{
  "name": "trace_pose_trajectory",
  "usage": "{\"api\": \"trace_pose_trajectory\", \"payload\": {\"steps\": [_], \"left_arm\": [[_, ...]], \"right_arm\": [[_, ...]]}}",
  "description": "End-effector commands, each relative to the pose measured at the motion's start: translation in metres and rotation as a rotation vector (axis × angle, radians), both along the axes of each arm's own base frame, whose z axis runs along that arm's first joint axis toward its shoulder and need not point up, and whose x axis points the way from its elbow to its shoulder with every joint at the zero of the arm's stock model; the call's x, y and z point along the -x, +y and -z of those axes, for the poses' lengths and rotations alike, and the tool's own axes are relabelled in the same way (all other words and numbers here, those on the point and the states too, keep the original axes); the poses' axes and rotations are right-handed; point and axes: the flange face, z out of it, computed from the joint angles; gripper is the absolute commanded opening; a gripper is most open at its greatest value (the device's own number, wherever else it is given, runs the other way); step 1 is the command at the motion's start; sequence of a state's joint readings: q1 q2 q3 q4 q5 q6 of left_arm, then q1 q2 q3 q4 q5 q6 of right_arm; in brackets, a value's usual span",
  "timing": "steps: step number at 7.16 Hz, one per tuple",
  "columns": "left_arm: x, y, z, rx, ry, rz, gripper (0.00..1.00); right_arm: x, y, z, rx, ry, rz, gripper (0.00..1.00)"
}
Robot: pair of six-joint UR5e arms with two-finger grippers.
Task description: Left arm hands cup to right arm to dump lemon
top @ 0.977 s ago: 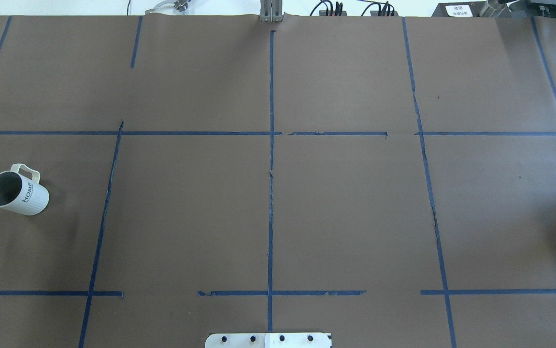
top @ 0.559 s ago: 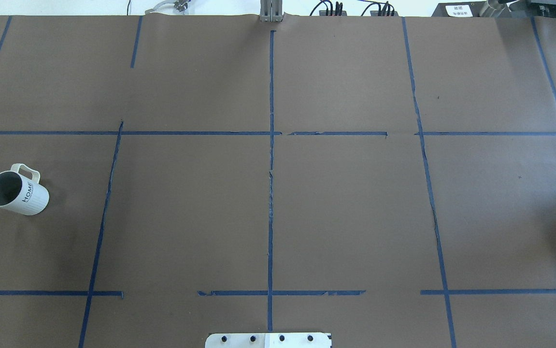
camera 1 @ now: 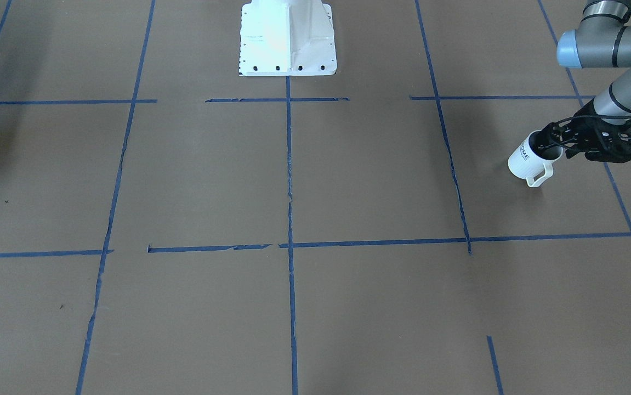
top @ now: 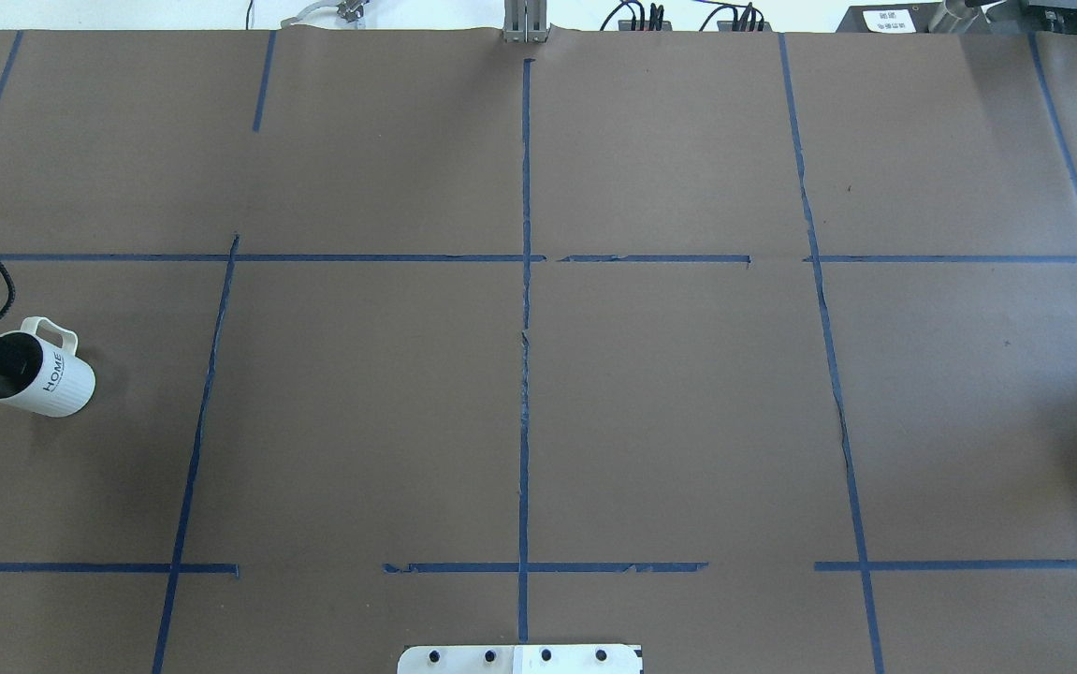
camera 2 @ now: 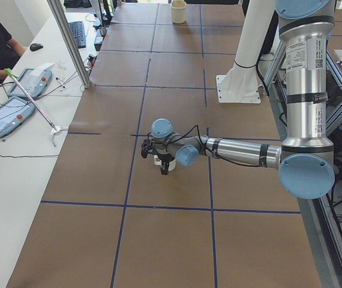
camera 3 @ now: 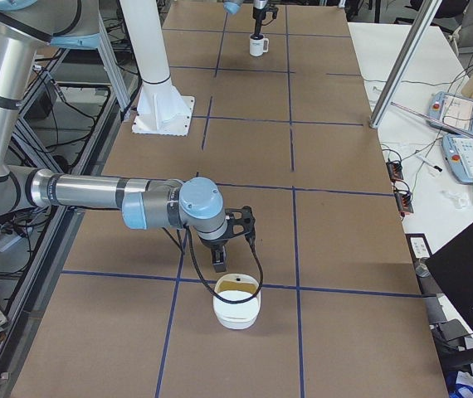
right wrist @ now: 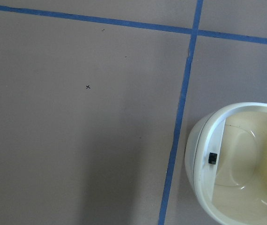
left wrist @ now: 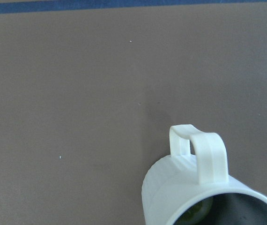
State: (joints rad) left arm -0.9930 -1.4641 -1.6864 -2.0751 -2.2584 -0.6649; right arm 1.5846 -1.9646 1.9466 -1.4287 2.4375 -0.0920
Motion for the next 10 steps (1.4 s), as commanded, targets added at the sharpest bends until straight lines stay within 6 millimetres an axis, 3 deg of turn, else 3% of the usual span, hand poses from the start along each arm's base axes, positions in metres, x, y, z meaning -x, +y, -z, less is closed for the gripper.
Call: {"api": "trace_pose_trajectory", "payload": {"steps": [1, 2, 3, 4, 5, 6, 7, 10], "left_arm": [[-0.005, 0.001, -0.001, 0.001, -0.008, 0.001, 0.00], [0.000, 0.003, 0.008, -0.008, 0.007, 0.006, 0.00], [0.010, 0.013, 0.031, -0.028, 0.031, 0.018, 0.00], [0.014, 0.020, 0.074, -0.006, 0.068, 0.087, 0.00], [0.010, 0.021, 0.101, 0.044, 0.096, 0.155, 0.00], [0.011, 0.025, 0.131, 0.061, 0.136, 0.196, 0.00], [0.009, 0.025, 0.163, 0.083, 0.180, 0.243, 0.00], [-0.075, 0.027, 0.254, 0.289, 0.286, 0.298, 0.00]], "right_arm": [[0.000, 0.000, 0.000, 0.000, 0.000, 0.000, 1.00], [0.000, 0.000, 0.000, 0.000, -0.002, 0.000, 1.00], [0.000, -0.001, 0.001, 0.000, -0.002, -0.003, 1.00], [0.004, -0.003, 0.010, -0.018, -0.041, 0.003, 1.00], [0.008, -0.006, 0.020, -0.081, -0.096, 0.016, 1.00], [0.017, -0.015, 0.034, -0.151, -0.114, 0.039, 1.00], [0.038, -0.037, 0.056, -0.164, -0.132, 0.045, 1.00], [0.132, -0.064, 0.122, -0.182, -0.235, 0.029, 1.00]]}}
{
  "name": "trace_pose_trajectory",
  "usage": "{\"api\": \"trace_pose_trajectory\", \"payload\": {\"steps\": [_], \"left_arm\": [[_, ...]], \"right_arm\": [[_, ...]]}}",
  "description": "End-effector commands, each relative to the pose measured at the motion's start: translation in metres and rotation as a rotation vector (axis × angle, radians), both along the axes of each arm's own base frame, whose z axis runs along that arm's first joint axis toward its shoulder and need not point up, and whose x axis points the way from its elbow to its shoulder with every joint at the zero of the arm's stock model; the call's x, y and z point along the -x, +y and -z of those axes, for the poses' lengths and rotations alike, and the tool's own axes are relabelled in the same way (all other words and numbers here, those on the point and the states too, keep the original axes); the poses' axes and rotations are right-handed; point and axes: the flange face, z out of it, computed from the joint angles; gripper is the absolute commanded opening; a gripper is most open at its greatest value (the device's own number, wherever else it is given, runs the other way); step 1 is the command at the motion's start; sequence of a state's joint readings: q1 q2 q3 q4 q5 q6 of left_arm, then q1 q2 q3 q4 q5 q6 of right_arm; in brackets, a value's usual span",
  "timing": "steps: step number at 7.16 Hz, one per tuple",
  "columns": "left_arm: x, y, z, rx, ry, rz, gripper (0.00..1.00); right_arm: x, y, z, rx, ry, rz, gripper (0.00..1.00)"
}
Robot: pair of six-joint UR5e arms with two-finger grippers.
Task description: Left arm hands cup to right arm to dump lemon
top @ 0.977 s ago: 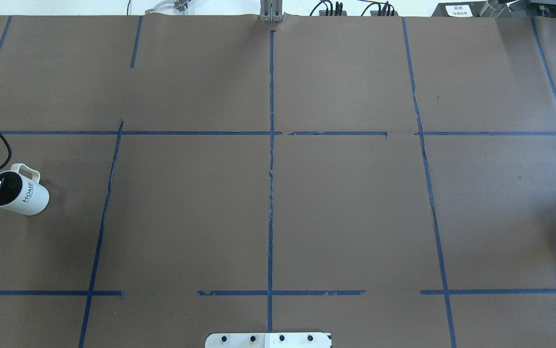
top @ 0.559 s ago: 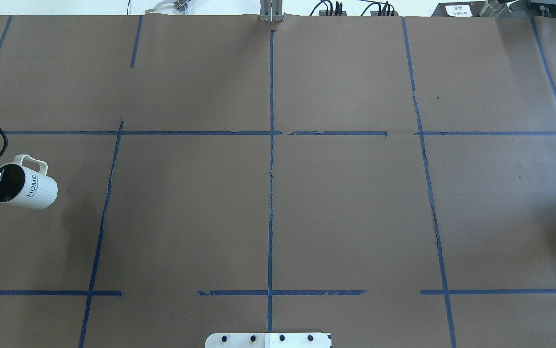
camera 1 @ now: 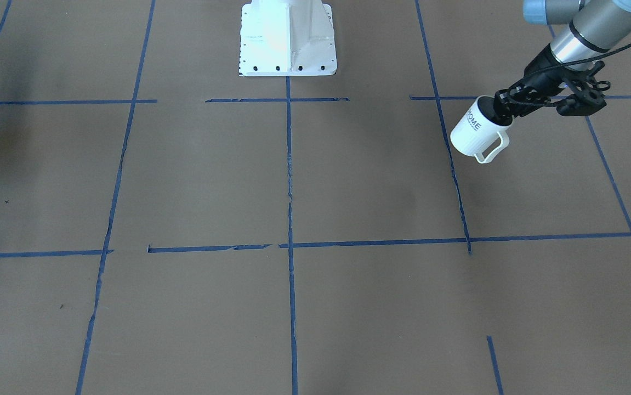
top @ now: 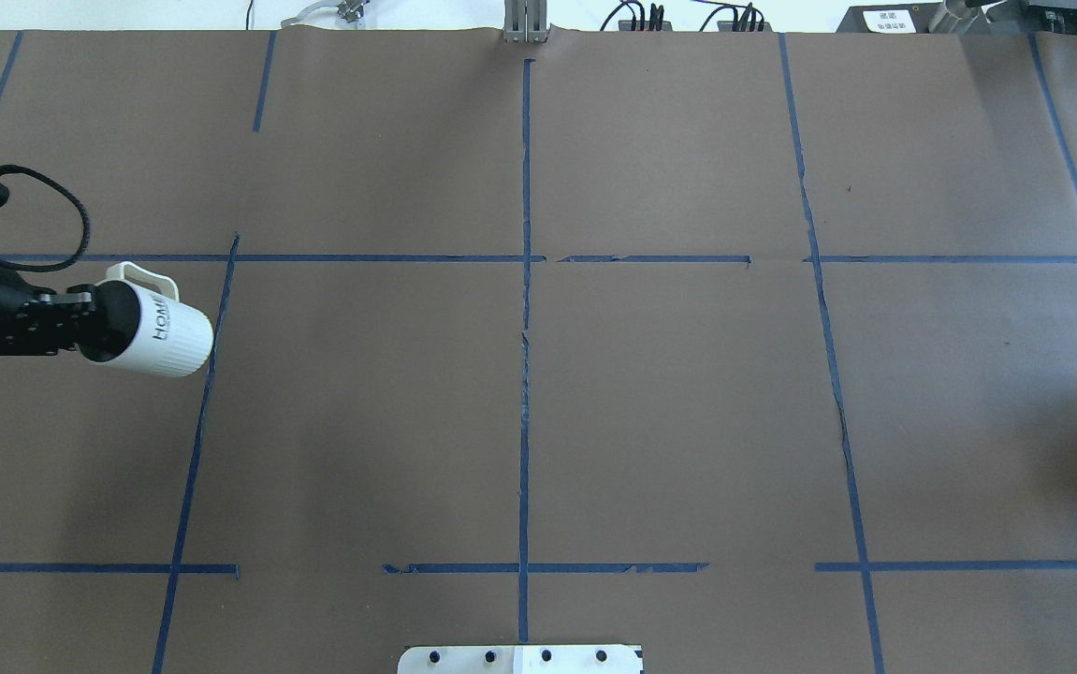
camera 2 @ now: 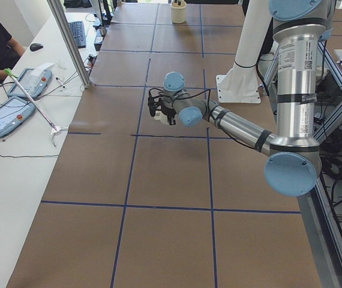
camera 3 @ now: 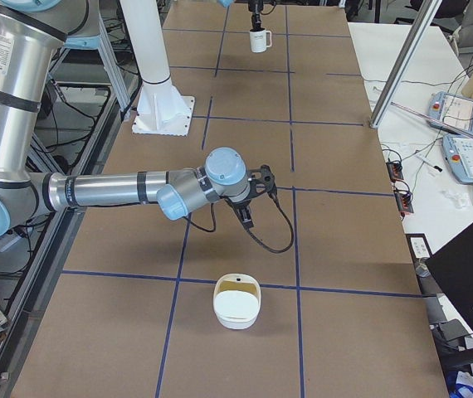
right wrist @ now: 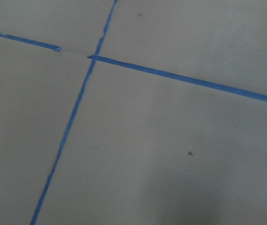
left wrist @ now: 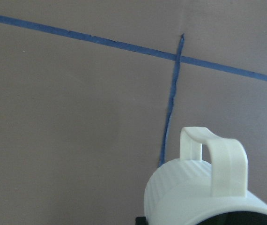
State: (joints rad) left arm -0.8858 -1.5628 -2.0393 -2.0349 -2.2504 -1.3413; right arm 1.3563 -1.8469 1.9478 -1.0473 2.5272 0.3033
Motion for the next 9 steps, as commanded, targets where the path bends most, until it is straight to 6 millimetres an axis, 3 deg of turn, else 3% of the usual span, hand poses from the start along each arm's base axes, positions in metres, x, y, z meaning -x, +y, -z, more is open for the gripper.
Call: {"api": "trace_pose_trajectory", "payload": {"steps": [1, 2, 3, 4, 5, 6, 7, 8, 9], "left_arm": [[-0.061, -0.007, 0.086, 0.115, 0.060, 0.009, 0.00], [-0.102, 0.000, 0.135, 0.206, 0.053, 0.006, 0.02], [-0.143, 0.010, 0.175, 0.218, -0.011, 0.041, 0.04], [-0.168, 0.018, 0.205, 0.215, -0.074, 0.053, 0.03], [-0.173, 0.018, 0.226, 0.233, -0.102, 0.051, 0.03], [-0.176, 0.018, 0.237, 0.275, -0.148, 0.059, 0.02], [-0.177, 0.018, 0.242, 0.314, -0.158, 0.075, 0.03], [-0.179, 0.017, 0.243, 0.330, -0.157, 0.078, 0.04], [-0.183, 0.015, 0.244, 0.337, -0.162, 0.078, 0.04]], "right_arm": [[0.094, -0.022, 0.067, -0.040, -0.094, 0.005, 1.00], [0.155, -0.031, 0.103, -0.018, -0.120, -0.043, 1.00], [0.223, -0.027, 0.137, -0.037, -0.147, -0.136, 1.00], [0.275, -0.011, 0.163, -0.103, -0.170, -0.169, 1.00], [0.311, 0.008, 0.186, -0.171, -0.187, -0.199, 1.00], [0.348, 0.034, 0.228, -0.257, -0.238, -0.263, 1.00], [0.381, 0.062, 0.256, -0.326, -0.265, -0.357, 1.00], [0.422, 0.115, 0.269, -0.420, -0.246, -0.414, 1.00], [0.436, 0.137, 0.287, -0.538, -0.214, -0.454, 1.00]]}}
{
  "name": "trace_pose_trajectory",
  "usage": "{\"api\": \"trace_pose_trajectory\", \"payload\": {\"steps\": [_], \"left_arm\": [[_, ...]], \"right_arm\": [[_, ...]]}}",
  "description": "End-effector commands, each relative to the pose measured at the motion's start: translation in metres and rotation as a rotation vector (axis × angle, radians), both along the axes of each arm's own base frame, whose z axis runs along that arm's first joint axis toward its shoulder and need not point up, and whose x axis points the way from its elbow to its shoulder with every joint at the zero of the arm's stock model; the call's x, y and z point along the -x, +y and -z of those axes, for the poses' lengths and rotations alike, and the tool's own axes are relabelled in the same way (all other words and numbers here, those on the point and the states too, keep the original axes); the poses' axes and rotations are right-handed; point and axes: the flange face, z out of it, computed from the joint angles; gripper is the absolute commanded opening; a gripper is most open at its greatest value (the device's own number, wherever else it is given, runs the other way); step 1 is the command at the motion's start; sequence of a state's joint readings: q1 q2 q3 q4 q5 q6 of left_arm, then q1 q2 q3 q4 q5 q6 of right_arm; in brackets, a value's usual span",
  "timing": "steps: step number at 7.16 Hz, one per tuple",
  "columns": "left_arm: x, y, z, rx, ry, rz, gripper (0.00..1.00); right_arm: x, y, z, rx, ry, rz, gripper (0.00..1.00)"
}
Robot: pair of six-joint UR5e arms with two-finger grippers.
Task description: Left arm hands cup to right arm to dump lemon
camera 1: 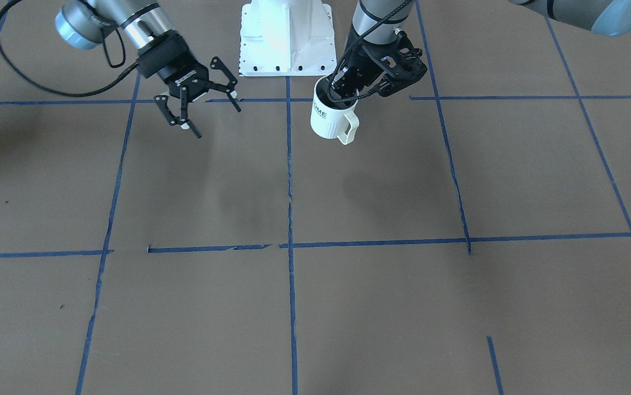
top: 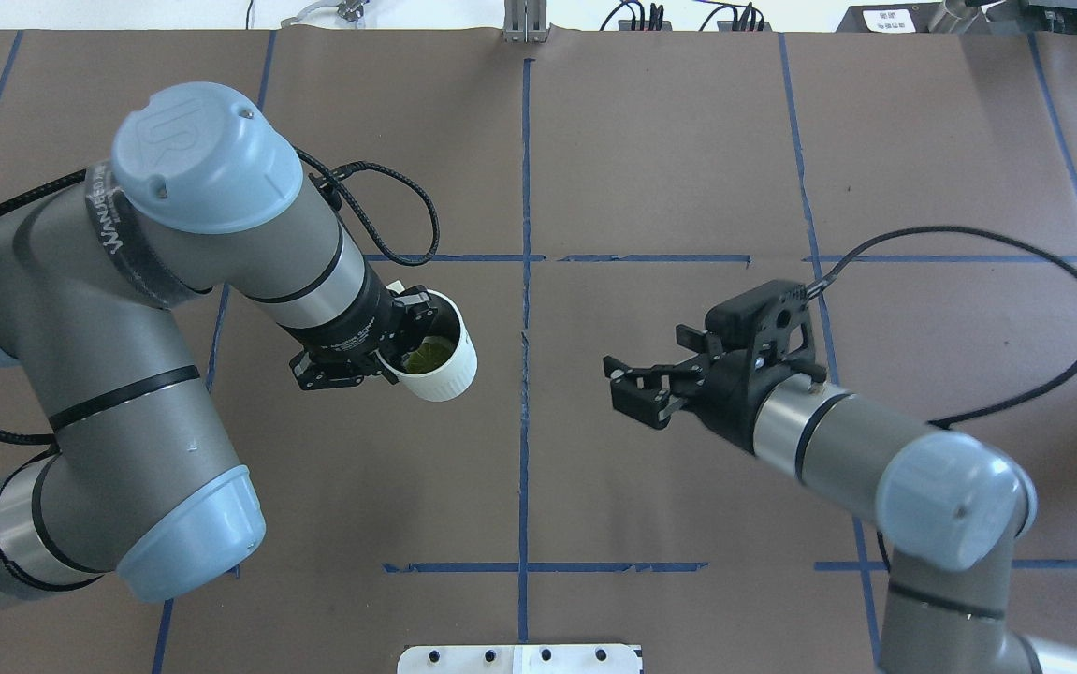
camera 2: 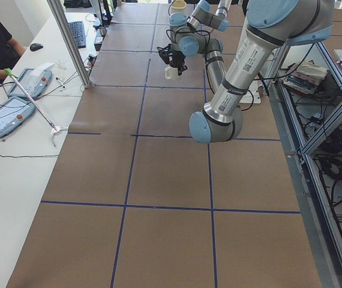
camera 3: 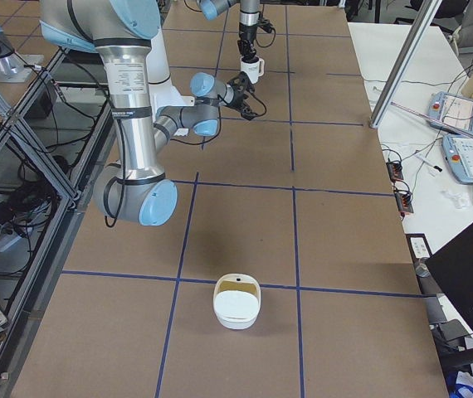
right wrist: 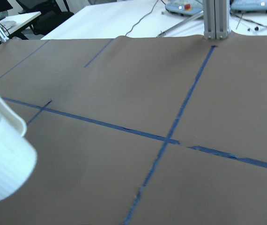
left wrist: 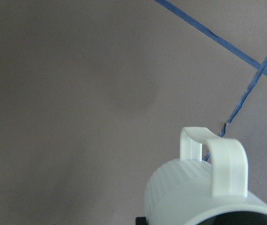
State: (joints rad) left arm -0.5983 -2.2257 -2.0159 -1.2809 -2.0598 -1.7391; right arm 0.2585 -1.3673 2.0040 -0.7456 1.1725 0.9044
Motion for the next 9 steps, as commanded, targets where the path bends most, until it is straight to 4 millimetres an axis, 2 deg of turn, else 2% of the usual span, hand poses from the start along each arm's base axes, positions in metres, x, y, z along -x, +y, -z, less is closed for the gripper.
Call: {"api": "trace_pose_trajectory", "payload": {"steps": [1, 3, 4, 5, 6, 9], "left_arm": [[-0.004, -0.001, 0.006, 0.041, 0.001, 0.025, 0.04], [-0.008, 0.008, 0.033, 0.080, 0.050, 0.013, 0.05], [-0.013, 0.015, 0.046, 0.088, 0.068, 0.011, 0.05], [-0.024, 0.026, 0.056, 0.089, 0.078, -0.008, 0.05], [-0.027, 0.028, 0.062, 0.100, 0.086, -0.005, 0.05], [-0.046, 0.045, 0.071, 0.109, 0.088, -0.034, 0.06]], "right_arm": [[0.036, 0.051, 0.039, -0.138, 0.025, -0.082, 1.00], [0.053, 0.057, 0.040, -0.175, 0.068, -0.136, 0.99], [0.060, 0.068, 0.040, -0.197, 0.092, -0.157, 0.99], [0.066, 0.070, 0.042, -0.197, 0.093, -0.157, 0.99], [0.068, 0.074, 0.049, -0.197, 0.078, -0.151, 0.99], [0.069, 0.074, 0.047, -0.232, 0.115, -0.147, 0.99]]}}
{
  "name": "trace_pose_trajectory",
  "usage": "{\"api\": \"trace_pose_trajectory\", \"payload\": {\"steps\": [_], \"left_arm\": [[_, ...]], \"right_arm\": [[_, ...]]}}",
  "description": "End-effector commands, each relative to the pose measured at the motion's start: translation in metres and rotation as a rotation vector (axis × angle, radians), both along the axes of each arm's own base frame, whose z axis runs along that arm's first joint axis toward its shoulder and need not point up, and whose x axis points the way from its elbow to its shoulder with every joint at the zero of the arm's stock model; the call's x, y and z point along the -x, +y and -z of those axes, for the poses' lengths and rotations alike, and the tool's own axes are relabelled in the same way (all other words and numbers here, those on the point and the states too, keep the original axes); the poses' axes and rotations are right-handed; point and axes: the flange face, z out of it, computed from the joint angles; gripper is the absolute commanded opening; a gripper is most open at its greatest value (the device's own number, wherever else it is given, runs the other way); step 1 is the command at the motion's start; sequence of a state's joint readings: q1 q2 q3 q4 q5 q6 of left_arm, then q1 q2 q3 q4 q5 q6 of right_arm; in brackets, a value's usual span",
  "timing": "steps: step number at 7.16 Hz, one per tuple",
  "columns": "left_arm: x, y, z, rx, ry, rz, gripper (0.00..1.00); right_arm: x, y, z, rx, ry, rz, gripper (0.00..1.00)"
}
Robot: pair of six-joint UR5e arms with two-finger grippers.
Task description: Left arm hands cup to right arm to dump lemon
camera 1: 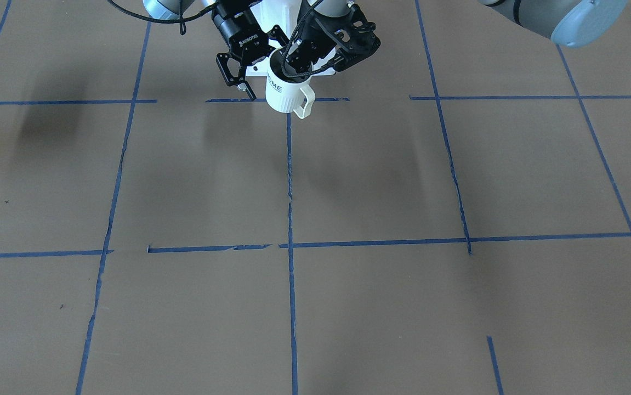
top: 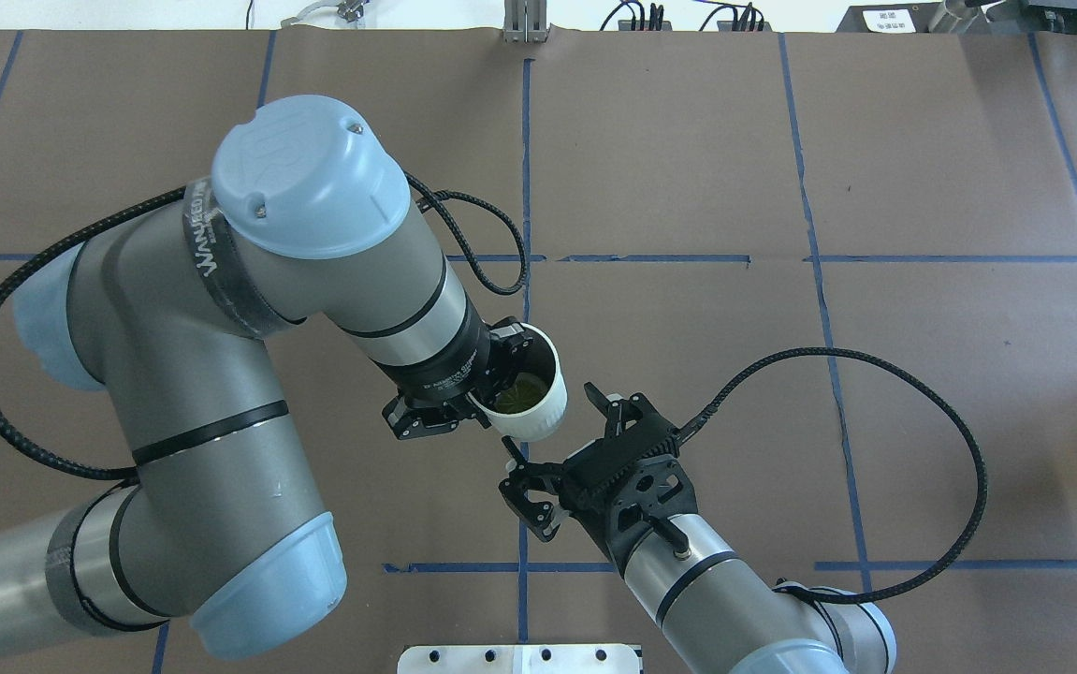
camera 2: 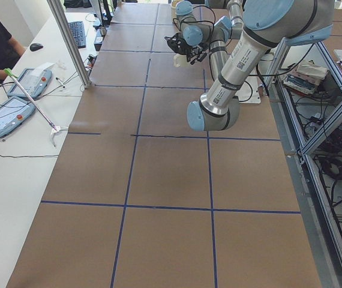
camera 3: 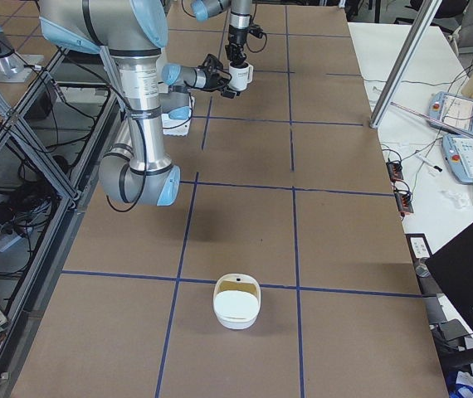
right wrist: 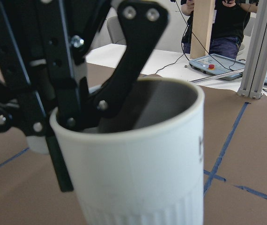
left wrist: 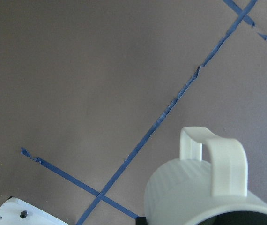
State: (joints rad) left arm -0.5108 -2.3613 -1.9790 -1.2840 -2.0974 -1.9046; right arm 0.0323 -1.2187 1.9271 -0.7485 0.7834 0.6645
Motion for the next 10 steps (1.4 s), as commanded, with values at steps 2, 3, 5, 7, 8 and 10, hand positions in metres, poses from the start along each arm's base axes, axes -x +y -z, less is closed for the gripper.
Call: {"api": "trace_pose_trajectory", "payload": {"steps": [2, 3, 5, 7, 8, 10], "left_arm": [[-0.011, 0.010, 0.008, 0.003, 0.006, -0.022, 0.06], [-0.012, 0.010, 0.008, 0.003, 0.006, -0.022, 0.07], [-0.012, 0.010, 0.013, -0.002, 0.013, -0.023, 0.08], [-0.019, 0.006, 0.022, -0.014, 0.034, -0.027, 0.26], [-0.019, 0.006, 0.020, -0.027, 0.044, -0.031, 0.87], [-0.012, 0.008, 0.024, -0.033, 0.057, -0.026, 1.00]], "right_arm": [[0.001, -0.001, -0.001, -0.023, 0.029, -0.003, 0.99], [0.000, -0.001, 0.000, -0.058, 0.066, -0.003, 0.99], [0.001, 0.001, 0.000, -0.082, 0.087, 0.001, 0.99], [0.001, 0.002, -0.001, -0.083, 0.091, -0.008, 0.82], [0.000, 0.002, -0.003, -0.083, 0.094, -0.011, 0.59], [-0.001, 0.006, -0.005, -0.084, 0.098, -0.046, 0.35]]}}
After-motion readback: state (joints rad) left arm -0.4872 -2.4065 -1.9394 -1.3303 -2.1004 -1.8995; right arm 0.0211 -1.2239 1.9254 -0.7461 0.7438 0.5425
